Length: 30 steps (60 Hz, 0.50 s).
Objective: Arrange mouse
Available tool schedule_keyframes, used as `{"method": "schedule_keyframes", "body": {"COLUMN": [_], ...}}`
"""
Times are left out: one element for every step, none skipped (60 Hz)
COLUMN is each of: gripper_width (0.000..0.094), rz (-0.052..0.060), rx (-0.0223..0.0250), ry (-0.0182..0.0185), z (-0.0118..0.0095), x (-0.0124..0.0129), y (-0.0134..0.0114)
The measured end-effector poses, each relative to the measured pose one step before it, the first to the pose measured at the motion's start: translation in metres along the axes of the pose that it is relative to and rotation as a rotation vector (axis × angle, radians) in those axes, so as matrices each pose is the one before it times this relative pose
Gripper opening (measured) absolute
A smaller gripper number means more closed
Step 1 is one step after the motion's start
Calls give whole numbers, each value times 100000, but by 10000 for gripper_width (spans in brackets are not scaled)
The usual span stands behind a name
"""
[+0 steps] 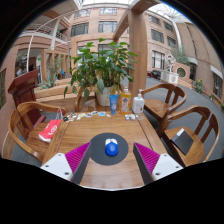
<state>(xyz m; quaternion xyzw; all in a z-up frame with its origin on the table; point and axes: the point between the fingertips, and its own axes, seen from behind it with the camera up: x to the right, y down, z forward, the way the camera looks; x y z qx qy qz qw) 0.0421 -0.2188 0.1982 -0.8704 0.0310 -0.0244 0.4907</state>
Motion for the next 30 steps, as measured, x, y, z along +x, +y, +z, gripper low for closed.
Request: {"method": "schedule_keyframes", "body": {"gripper_width": [856, 856, 856, 854, 855, 853, 854, 857, 854, 855, 855, 855, 858, 860, 860, 863, 862, 865, 864, 865, 863, 860, 857, 857, 858, 855, 855, 856, 856, 856], "rz": [-108, -111, -122, -114, -233, -308, -261, -222, -148, -137, -141, -226, -289, -199, -114, -110, -239, -385, -456, -396, -153, 8, -91, -184, -427, -590, -611, -384, -90, 215], "rx": [413, 356, 281, 362, 117, 56, 83, 96, 149, 167, 169, 42, 141, -125, -249, -302, -217, 25, 265, 250, 5, -143, -206, -64, -56, -18, 70, 179, 180, 114], "ry": [-205, -167, -60, 12, -11, -84, -113, -55, -21, -1, -129, -327, -360, -369, -258, -165, -160, -133, -24, 64, 17, -130, -182, -215, -108, 66, 163, 110, -78, -161], "z": [-599, -565, -536, -654, -509, -503, -548, -432, -435, -444, -434, -372, -103, -344, -294, -289, -250, -239, -227, -181, -183, -155, -150, 209, -51, -55, -51, -85, -73, -89], "x": [-52, -58, -7, 92, 1, -17, 2, 4, 3, 3, -57, -105, -170, -34, -5, -10, -29, -14, -19, -36, -6, -26, -37, -209, -50, -20, 4, 10, -16, -36], "y": [32, 33, 69, 270, 80, 94, 143, 62, 72, 104, 91, 128, 327, 173, 210, 233, 197, 124, 73, 75, 117, 117, 115, 77, 55, 16, -15, -19, -39, -61]}}
